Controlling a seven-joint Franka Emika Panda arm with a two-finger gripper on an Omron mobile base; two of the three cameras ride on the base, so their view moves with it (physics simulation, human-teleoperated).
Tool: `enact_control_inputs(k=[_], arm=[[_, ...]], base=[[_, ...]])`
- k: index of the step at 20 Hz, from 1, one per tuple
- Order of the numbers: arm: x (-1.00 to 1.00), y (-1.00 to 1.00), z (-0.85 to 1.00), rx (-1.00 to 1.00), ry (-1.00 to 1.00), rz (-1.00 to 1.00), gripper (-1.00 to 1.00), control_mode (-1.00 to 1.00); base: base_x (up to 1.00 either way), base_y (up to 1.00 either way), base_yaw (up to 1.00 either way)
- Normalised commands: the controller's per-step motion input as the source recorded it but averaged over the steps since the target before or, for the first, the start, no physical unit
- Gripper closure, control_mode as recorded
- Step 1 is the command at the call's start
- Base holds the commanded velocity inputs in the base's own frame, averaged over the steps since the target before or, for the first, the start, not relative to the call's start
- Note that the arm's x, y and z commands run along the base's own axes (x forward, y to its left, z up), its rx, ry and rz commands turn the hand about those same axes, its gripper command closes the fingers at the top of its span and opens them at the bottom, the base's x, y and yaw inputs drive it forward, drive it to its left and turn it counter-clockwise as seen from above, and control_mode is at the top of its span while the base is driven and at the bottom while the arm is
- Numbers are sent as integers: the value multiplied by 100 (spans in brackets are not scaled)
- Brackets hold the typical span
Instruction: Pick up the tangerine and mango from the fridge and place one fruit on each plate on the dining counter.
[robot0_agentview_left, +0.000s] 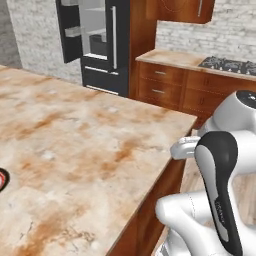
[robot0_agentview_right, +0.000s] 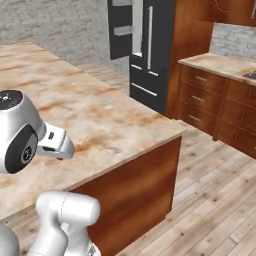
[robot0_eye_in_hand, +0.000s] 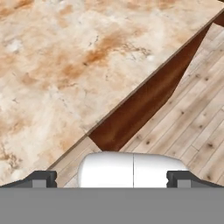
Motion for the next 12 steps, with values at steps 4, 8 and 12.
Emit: enact_control_inputs(k=[4,8,12], arm=[[0,0,0,0,0,0,-100,100],[0,0,0,0,0,0,-100,100],[0,0,0,0,0,0,-100,100]], base=[[39,-100,0],[-99,-56,34],[62,-100,10]])
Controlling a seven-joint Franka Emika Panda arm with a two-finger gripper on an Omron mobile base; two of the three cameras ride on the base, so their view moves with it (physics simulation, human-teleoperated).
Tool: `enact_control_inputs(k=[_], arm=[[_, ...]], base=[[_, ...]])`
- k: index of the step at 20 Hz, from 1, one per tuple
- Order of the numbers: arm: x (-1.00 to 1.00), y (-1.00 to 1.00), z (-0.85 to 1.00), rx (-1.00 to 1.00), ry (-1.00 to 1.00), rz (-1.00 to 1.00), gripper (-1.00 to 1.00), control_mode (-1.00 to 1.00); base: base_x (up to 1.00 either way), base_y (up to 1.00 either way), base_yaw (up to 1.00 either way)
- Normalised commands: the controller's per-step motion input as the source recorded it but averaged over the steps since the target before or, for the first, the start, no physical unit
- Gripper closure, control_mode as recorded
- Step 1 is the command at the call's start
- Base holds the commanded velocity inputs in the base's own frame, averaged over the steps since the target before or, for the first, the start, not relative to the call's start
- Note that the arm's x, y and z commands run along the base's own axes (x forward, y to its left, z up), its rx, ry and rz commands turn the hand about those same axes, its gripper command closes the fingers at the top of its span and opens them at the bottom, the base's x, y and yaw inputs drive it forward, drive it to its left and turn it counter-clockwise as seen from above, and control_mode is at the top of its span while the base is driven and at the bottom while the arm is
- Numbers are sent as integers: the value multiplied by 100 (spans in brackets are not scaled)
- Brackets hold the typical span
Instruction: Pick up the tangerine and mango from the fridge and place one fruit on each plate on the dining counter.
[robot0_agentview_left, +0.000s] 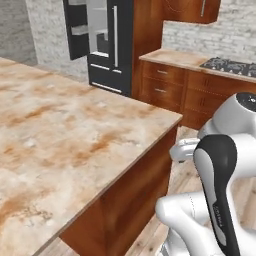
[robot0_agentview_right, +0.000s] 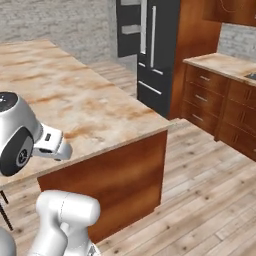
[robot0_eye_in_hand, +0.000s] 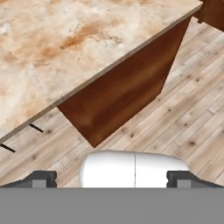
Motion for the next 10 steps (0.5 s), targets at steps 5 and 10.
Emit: enact_control_inputs(k=[5,10], arm=[[0,0,0,0,0,0,-100,100],[0,0,0,0,0,0,-100,100]], base=[[80,-100,0],[64,-100,0]])
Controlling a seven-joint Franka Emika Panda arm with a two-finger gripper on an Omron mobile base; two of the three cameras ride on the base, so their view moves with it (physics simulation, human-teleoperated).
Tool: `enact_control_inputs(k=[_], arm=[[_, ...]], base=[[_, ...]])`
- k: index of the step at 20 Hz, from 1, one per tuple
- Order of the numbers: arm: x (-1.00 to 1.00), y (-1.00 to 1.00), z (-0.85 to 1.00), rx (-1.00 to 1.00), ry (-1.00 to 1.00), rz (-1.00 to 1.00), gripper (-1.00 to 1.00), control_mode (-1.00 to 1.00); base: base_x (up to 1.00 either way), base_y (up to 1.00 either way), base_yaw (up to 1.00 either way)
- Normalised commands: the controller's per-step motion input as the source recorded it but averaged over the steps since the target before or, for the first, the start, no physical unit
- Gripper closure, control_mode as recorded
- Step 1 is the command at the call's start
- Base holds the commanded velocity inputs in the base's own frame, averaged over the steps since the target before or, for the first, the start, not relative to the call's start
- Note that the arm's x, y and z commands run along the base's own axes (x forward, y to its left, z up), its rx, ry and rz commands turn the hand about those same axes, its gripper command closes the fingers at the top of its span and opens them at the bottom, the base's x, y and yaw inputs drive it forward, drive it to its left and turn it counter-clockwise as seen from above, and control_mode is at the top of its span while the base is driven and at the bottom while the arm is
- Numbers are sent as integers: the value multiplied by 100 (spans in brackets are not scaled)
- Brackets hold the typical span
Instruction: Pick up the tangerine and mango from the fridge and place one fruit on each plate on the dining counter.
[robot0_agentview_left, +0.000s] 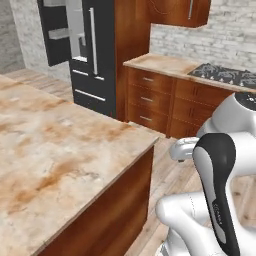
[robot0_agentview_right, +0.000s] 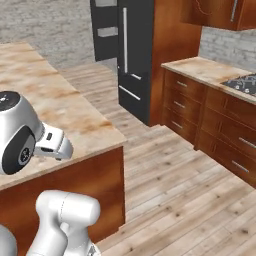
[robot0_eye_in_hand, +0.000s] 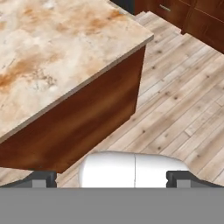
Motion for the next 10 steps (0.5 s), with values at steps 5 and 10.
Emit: enact_control_inputs(k=[5,10], arm=[[0,0,0,0,0,0,-100,100],[0,0,0,0,0,0,-100,100]], base=[[48,-100,0],[1,-100,26]])
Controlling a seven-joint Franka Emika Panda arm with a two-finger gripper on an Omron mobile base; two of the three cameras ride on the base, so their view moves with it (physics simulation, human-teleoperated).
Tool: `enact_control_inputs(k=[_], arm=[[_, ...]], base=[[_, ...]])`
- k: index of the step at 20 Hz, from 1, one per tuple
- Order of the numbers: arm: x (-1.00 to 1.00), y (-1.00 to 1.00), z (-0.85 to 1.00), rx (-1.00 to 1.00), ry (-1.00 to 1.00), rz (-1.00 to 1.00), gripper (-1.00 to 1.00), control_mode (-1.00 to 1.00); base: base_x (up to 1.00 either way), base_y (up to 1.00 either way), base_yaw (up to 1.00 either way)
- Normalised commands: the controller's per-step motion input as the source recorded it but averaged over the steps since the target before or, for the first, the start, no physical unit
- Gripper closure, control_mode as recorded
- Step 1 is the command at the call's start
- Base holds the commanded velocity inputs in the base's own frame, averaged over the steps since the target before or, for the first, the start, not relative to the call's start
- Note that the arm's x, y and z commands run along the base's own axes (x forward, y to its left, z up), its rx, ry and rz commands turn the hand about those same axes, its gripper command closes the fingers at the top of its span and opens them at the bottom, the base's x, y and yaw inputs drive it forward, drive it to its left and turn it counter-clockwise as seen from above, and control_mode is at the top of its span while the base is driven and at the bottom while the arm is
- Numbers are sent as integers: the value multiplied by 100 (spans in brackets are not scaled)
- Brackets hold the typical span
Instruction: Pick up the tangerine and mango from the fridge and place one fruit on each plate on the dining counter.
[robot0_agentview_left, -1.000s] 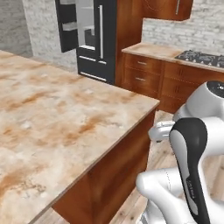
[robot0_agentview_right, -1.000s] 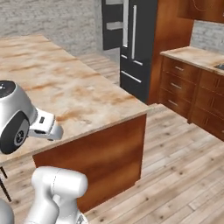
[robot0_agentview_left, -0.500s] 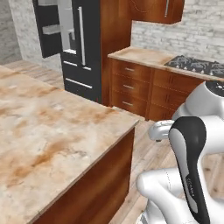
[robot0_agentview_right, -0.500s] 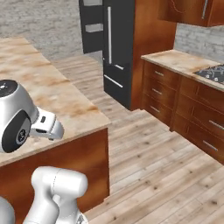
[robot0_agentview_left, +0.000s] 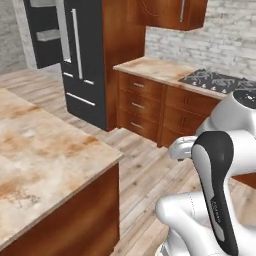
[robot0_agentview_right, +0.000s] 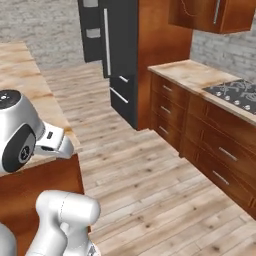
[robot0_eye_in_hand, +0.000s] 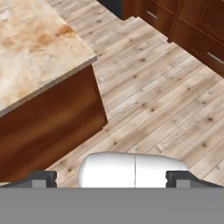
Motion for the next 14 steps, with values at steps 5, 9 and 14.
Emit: enact_control_inputs(k=[5,9,14], arm=[[0,0,0,0,0,0,-100,100],[0,0,0,0,0,0,-100,100],[0,0,0,0,0,0,-100,100]], base=[[40,-100,30],[49,-100,43],[53,-71,72]])
